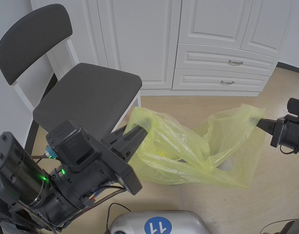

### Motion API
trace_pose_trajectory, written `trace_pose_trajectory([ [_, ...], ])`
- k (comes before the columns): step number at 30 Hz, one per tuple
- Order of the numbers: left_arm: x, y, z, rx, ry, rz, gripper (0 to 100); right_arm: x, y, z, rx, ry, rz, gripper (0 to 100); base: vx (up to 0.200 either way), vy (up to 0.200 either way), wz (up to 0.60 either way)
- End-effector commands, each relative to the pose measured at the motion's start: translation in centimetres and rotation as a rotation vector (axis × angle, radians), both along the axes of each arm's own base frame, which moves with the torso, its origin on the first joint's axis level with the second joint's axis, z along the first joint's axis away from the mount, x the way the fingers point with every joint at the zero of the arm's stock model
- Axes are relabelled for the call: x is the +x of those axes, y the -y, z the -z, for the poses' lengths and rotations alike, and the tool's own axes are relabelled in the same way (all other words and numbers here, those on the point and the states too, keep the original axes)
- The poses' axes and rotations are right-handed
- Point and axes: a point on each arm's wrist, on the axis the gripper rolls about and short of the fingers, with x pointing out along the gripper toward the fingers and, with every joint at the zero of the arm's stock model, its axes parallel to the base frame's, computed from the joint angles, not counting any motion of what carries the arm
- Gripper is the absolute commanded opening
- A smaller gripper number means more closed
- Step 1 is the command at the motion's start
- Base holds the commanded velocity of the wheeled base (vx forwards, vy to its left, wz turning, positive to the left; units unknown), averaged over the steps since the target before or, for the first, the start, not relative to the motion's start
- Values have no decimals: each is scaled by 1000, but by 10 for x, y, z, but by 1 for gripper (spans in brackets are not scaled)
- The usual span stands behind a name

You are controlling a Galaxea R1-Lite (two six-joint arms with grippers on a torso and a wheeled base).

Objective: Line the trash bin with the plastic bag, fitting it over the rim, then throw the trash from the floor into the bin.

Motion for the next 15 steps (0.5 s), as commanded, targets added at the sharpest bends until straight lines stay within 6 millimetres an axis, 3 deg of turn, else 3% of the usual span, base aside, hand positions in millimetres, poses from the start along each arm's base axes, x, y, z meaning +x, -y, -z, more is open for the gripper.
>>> trace_pose_trajectory([
  [1,11,7,0,13,-28,-52,0,-9,-4,-8,7,38,-7,0,0,0,0],
  [15,32,14,-1,99,-208,-261,0,-17,-13,-9,-35,65,9,0,0,0,0],
])
